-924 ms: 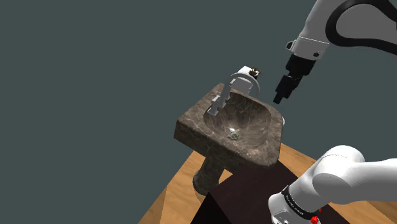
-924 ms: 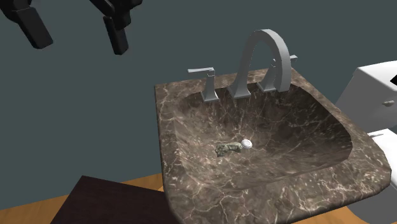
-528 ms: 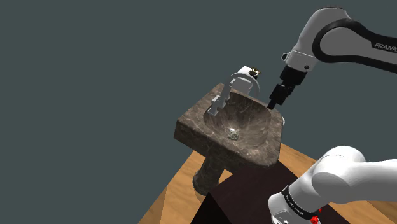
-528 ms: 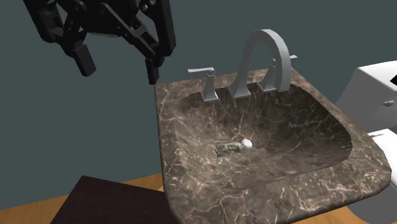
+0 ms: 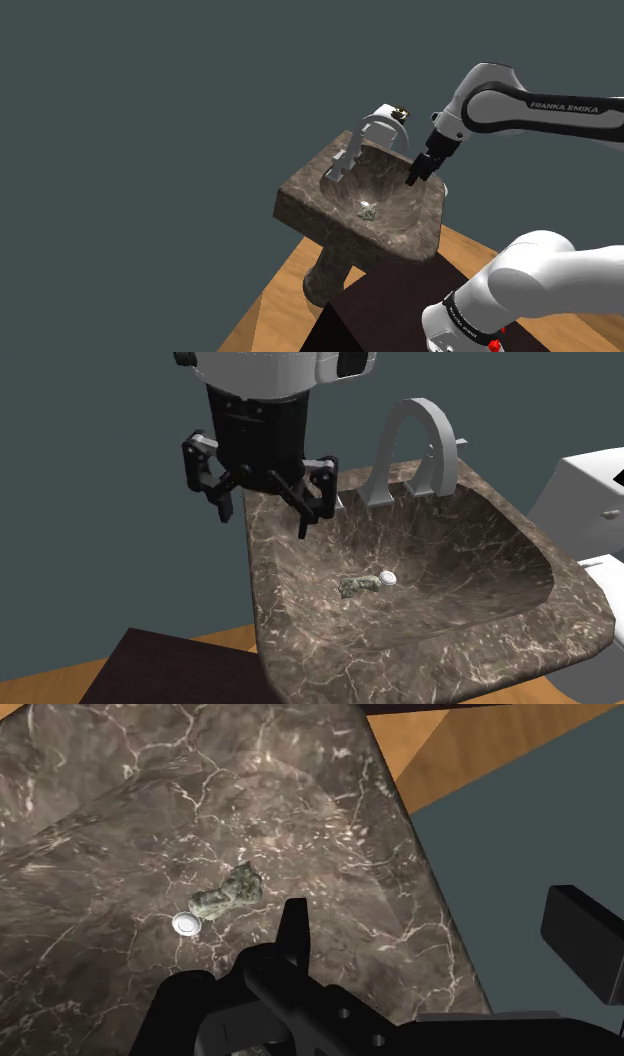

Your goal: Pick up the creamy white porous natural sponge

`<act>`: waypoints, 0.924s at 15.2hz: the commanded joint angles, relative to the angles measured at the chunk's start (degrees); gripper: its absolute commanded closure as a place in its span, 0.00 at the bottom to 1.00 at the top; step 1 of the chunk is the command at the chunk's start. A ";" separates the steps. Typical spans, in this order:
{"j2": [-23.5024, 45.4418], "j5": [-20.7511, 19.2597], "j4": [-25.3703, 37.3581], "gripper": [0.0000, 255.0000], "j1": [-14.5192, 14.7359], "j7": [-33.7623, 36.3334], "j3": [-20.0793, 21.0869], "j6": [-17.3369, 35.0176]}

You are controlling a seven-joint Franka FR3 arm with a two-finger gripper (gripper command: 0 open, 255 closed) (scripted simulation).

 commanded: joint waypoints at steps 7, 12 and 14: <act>12.33 2.29 -5.34 0.00 -0.29 -7.78 -8.91 20.31; 24.42 10.32 -4.94 0.00 3.77 -17.06 -16.26 32.58; 30.06 16.93 -3.79 0.00 6.84 -23.11 -19.70 36.56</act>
